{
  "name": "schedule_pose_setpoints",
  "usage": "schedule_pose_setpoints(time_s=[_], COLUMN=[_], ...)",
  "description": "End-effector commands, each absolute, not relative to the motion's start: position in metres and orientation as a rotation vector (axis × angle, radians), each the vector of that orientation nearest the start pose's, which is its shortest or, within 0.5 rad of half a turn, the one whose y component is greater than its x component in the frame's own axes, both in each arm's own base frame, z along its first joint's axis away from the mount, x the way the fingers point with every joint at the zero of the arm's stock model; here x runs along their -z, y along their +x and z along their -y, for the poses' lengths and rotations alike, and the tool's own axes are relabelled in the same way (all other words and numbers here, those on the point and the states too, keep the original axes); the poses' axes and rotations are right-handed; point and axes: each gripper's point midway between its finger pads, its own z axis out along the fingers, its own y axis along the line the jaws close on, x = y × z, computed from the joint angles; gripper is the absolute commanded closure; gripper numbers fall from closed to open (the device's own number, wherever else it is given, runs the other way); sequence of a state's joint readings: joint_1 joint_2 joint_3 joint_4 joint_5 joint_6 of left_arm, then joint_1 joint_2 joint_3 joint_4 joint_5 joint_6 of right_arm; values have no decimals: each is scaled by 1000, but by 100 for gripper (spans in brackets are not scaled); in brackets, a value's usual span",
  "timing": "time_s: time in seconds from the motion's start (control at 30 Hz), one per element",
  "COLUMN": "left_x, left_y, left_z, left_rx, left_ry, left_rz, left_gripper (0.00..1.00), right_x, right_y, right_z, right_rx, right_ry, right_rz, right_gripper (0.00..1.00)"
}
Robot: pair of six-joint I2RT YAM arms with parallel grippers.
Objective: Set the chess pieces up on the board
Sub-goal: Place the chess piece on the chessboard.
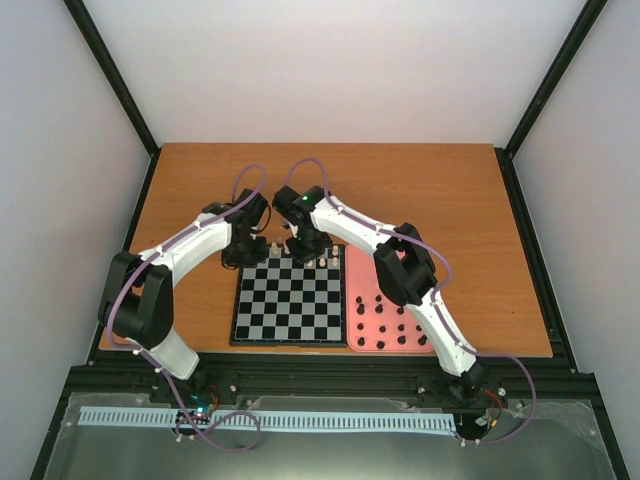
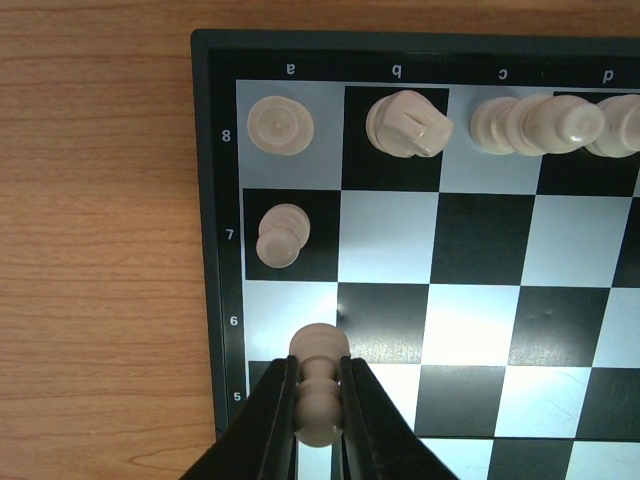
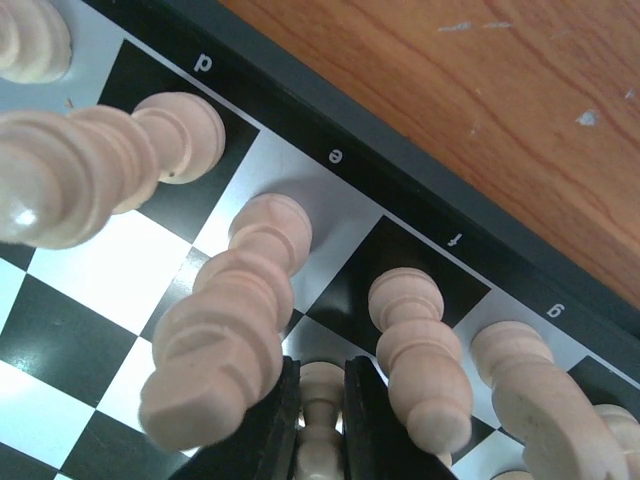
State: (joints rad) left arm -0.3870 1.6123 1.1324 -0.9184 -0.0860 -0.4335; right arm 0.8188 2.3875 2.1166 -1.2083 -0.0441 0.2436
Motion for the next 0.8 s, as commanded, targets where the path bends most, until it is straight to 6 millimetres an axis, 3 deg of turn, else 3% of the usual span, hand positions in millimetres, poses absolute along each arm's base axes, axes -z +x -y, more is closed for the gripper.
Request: schedule_pose_setpoints(time_s=[0.0, 0.4, 0.63, 0.77], left_x=[-90, -91, -95, -100], left_y=[309, 307, 307, 312], left_z=[106, 106, 110, 117], left_rx=[14, 16, 57, 111], left_ry=[-95, -80, -77, -74], left_rz=[-2902, -2899, -2891, -2876], left_gripper=[99, 99, 99, 99], right_x=[-40, -73, -120, -148], right_y=[331, 329, 325, 319], right_z=[-364, -366, -363, -351], right_rx=[-139, -202, -252, -242], right_ry=[-879, -864, -838, -800], right_rz=[-2951, -2907, -2849, -2830], right_gripper=[87, 76, 70, 68])
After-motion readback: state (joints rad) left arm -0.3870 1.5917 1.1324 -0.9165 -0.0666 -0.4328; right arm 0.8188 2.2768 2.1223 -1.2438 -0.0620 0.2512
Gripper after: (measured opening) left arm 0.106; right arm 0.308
